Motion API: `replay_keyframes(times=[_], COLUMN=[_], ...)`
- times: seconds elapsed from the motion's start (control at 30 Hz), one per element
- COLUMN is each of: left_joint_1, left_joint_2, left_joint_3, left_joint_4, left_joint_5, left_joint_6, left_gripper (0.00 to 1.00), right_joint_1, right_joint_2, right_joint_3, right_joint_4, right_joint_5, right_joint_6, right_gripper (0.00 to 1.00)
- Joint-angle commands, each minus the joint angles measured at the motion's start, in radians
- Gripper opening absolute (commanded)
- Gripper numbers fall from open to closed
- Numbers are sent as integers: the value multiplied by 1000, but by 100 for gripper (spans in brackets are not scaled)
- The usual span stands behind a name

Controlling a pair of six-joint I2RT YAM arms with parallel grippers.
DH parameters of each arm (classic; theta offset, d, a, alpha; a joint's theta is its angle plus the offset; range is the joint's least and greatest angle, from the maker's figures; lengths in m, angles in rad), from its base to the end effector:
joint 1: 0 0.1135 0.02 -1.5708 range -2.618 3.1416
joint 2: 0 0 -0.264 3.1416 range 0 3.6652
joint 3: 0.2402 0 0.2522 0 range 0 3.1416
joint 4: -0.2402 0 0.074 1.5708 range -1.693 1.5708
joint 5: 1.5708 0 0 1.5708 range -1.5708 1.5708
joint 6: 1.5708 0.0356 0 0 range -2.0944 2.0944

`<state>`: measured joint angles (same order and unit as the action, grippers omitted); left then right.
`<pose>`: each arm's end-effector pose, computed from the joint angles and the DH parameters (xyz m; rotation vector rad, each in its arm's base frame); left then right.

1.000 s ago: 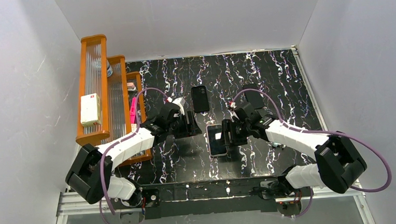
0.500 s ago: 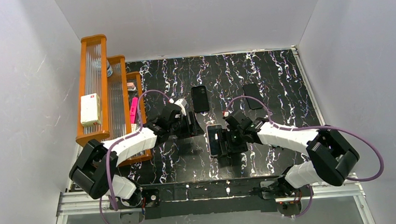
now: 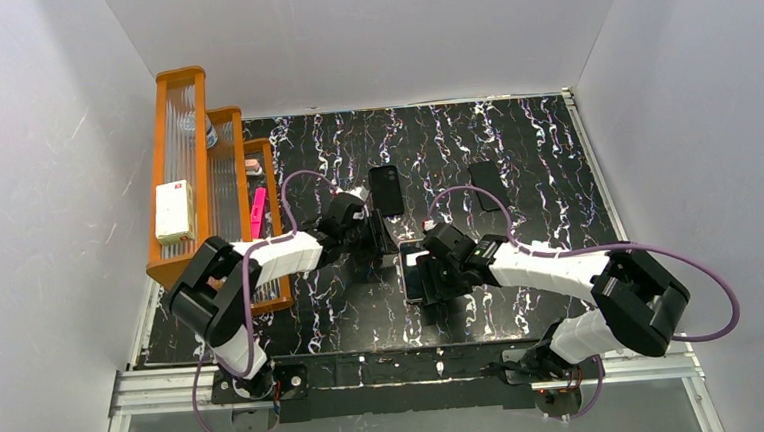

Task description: Put the phone into the phone case

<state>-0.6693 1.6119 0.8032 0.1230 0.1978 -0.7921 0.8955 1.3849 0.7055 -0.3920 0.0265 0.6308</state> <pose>0.2526 -0.2088 0.1725 -0.0352 2.4410 -0.9514 0.1582 0.1961 0.1695 -0.3507 2.7042 0.4545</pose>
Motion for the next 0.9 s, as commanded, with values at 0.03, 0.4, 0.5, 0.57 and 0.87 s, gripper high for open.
replay_keyframes(times=[0.03,0.4,0.5,0.57,0.87], left_joint_1=[5,4,4,4,4], left_joint_2=[90,180,202,209,153], left_joint_3=[94,156,161,161,93], left_joint_4=[65,87,103,106,90], left_joint_5=[-18,-34,-5,6,37], left_joint_6=[-28,27,35,39,27], left_gripper=[45,46,47,47,46], right_joint_1=[22,32,33,31,32], right_joint_2=[16,-40,-49,-46,-33], right_joint_3=[-3,-47,-47,-48,-29], right_joint_4=[9,99,117,122,108], right_joint_5=[125,167,171,181,177], right_joint_6=[24,31,28,26,54], right_gripper=[60,49,47,46,39])
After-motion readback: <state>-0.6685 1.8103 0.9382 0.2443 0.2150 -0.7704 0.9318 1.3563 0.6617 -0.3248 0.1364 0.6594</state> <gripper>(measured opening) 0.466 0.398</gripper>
